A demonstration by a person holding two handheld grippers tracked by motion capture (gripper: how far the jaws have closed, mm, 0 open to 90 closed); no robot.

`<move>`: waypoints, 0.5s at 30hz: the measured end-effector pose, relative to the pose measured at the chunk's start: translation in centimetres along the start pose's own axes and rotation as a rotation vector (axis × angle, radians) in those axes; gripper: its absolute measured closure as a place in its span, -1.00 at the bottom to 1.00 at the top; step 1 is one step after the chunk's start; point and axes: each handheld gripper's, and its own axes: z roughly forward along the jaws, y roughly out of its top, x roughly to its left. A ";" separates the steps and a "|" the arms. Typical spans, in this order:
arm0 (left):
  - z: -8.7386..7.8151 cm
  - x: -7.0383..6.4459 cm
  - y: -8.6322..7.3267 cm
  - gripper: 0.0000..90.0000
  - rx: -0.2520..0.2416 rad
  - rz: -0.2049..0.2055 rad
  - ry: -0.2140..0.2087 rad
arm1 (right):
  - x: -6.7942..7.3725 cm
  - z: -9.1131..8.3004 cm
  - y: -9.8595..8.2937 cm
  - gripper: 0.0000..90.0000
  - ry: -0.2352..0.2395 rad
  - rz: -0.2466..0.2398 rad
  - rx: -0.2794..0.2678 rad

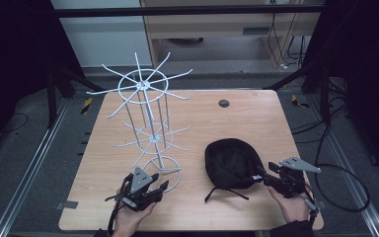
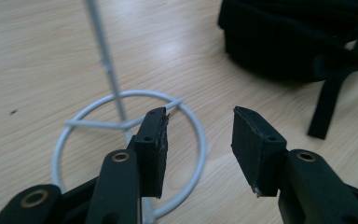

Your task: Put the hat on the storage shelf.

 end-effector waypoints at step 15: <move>4.2 -5.1 2.3 0.10 -0.010 0.043 -0.054 | -0.3 0.5 -0.1 0.18 -0.006 -0.003 0.016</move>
